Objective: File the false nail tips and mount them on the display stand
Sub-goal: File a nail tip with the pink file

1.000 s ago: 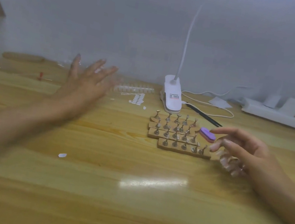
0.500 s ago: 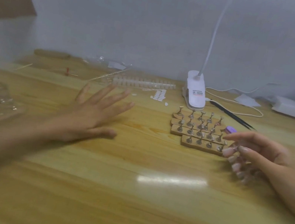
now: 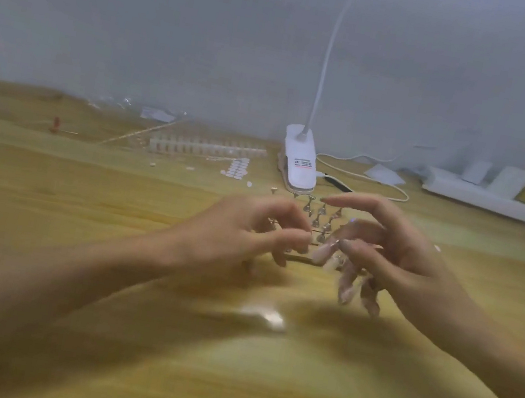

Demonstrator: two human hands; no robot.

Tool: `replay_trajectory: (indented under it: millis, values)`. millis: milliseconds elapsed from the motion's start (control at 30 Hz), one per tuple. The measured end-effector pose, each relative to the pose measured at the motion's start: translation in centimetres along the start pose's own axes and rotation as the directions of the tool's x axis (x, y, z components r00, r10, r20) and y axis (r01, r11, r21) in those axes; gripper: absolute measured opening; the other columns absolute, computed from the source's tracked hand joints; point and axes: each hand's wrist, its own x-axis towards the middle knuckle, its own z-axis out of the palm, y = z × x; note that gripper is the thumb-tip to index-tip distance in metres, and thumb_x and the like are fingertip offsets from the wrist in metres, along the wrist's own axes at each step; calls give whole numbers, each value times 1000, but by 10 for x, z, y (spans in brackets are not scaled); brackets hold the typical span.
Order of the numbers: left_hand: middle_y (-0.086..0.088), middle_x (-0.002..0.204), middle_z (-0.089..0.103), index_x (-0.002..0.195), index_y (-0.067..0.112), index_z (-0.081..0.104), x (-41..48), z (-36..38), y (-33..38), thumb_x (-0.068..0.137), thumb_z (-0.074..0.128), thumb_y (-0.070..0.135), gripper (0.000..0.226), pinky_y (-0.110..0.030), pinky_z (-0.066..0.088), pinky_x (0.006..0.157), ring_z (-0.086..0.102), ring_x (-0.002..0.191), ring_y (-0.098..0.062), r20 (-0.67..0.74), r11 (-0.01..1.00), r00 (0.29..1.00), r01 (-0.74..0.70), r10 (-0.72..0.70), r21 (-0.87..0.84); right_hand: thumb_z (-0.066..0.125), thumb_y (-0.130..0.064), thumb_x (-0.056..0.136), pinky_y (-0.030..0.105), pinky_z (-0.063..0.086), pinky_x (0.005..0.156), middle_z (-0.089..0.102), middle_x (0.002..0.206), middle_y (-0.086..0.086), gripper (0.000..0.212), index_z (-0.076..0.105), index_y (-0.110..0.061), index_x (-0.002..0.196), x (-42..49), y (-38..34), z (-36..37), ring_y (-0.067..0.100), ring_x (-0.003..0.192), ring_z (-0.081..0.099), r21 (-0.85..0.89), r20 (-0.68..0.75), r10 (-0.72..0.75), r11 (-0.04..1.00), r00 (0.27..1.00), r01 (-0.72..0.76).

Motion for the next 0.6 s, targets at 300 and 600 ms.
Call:
replay_trajectory:
  millis: [300,600]
  values:
    - [-2,77,65,91,15,71,-13,29,-7,84,75,14,9,-33,58,52,71,66,-23,-122,929,982,90,-143,-359,77,1,82,30,59,74,68,105,-3,89,37,-50,143,-3,14,17,28,85,69,41,40,61,997,997,-63]
    - [0,82,63,106,30,67,-20,30,-13,82,79,23,28,-33,56,51,70,71,-20,-163,965,986,-3,-41,-261,76,-2,81,35,60,75,68,113,2,102,24,-59,146,-15,21,32,22,79,68,101,-115,-28,994,993,39]
